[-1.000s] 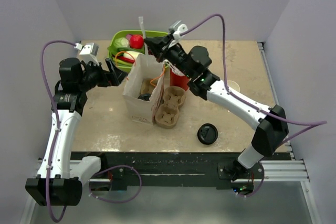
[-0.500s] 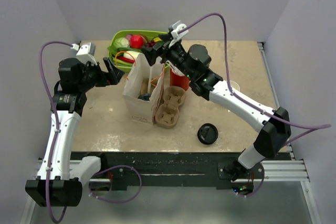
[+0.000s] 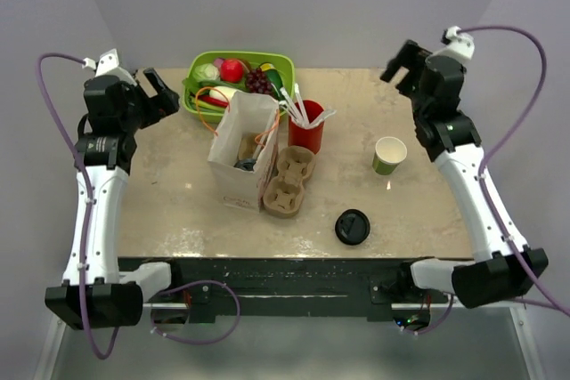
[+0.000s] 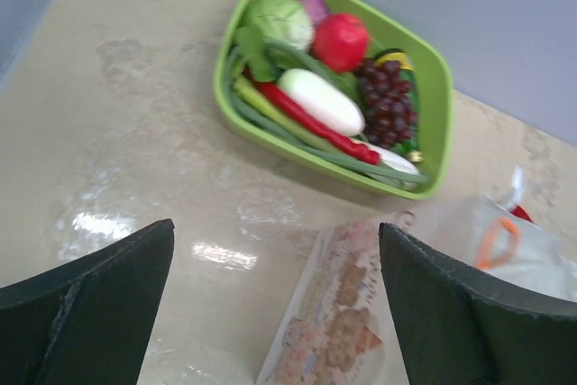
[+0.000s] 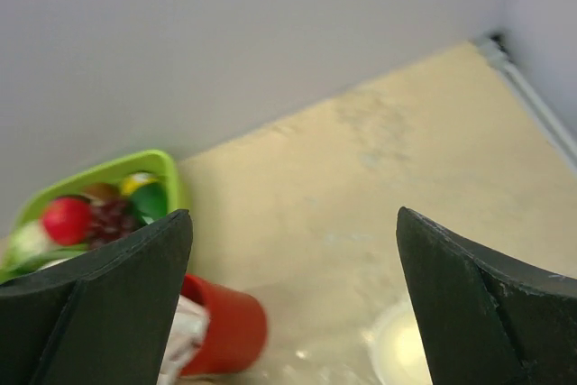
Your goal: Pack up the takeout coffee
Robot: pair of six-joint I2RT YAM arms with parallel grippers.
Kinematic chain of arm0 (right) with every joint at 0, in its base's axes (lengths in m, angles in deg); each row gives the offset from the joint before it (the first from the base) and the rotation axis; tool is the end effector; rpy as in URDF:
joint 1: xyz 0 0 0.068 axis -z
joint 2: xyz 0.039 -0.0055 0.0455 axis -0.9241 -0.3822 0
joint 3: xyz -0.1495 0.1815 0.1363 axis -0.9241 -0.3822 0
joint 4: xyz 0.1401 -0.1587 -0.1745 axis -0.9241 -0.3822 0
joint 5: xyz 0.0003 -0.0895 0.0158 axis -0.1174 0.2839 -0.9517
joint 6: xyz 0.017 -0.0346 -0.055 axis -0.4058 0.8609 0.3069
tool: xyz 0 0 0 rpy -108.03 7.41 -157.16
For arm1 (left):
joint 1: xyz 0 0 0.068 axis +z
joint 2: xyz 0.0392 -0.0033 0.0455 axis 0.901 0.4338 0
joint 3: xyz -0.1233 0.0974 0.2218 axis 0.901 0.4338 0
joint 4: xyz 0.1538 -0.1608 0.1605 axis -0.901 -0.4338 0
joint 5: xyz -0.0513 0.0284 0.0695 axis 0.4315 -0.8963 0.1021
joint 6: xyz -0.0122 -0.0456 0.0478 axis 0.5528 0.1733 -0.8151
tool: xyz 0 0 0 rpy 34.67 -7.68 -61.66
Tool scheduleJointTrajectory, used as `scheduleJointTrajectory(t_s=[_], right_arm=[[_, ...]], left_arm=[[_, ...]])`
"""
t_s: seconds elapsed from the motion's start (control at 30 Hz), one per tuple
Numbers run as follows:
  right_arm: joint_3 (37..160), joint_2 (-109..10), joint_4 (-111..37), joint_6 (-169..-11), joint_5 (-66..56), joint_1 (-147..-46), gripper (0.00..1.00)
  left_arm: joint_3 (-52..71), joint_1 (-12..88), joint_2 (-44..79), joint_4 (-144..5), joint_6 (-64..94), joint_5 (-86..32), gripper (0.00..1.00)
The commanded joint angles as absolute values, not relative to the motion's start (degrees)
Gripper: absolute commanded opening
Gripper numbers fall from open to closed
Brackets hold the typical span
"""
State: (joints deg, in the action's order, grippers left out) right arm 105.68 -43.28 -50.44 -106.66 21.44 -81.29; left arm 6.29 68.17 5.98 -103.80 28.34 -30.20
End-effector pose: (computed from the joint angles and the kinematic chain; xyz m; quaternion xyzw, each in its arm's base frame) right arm 0.3160 0.0597 0.4505 0.1718 0.7207 0.0966 0.6647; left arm 0.2628 0.0133 0.4167 -0.1823 0.7993 -0.1391 0.5555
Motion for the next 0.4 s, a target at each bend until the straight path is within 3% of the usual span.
scheduleJointTrajectory(t_s=[0.0,0.13,0.37], right_arm=[[97.30,-36.64,-61.82,-108.83,33.83,-80.54,0.98],[88.94,-31.89,-62.96,-110.13,36.73,-80.54,0.98],[88.31,-27.94,-66.31,-112.07,40.96,-80.54,0.98]], left_arm=[[4.97,71.06,10.25,-106.11,32.63,-39.80,1.00],[7.70,71.32,7.98,-102.61,34.04,-43.92,1.00],[12.70,71.41,4.20,-100.41,33.78,-46.49,1.00]])
